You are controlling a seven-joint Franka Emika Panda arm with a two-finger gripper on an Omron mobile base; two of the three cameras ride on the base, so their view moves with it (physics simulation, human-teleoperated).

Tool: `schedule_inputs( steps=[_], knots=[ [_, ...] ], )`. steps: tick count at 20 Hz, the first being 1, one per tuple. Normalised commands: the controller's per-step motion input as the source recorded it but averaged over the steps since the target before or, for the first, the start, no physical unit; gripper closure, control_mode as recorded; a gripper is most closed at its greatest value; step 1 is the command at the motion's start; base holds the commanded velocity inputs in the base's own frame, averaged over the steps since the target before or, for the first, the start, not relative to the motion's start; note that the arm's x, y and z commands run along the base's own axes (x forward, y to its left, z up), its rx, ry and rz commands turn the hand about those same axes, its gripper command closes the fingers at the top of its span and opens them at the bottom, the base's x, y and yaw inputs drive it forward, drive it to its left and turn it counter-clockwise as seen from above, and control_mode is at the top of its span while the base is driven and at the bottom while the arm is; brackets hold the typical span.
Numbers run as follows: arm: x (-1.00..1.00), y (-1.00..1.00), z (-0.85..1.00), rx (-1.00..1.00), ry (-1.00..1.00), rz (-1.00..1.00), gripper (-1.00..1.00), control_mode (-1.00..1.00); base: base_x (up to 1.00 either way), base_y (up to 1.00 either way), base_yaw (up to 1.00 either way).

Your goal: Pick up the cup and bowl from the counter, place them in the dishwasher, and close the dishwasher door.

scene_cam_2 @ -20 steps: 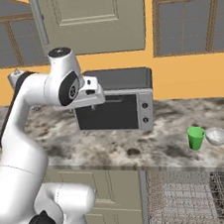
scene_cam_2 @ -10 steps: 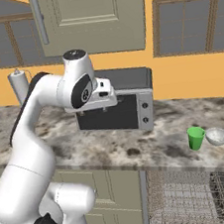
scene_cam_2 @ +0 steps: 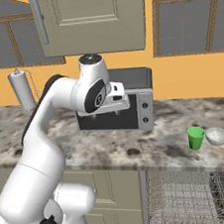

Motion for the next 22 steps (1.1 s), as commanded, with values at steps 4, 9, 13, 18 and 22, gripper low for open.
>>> schedule_inputs(
  steps=[4,9,13,18,22],
  knots=[
    [0.00,-0.38,-0.16,-0.01,0.00,0.00,-1.00,-1.00,0.00,0.00,0.00],
    [0.00,-0.39,-0.19,-0.02,0.00,0.00,-1.00,-1.00,0.00,0.00,0.00],
    [0.00,-0.38,-0.25,-0.02,0.00,0.00,-1.00,-1.00,0.00,0.00,0.00],
    [0.00,-0.37,-0.14,-0.03,0.00,0.00,-1.00,-1.00,0.00,0.00,0.00],
    [0.00,-0.37,-0.10,-0.01,0.00,0.00,-1.00,-1.00,0.00,0.00,0.00]
  ],
)
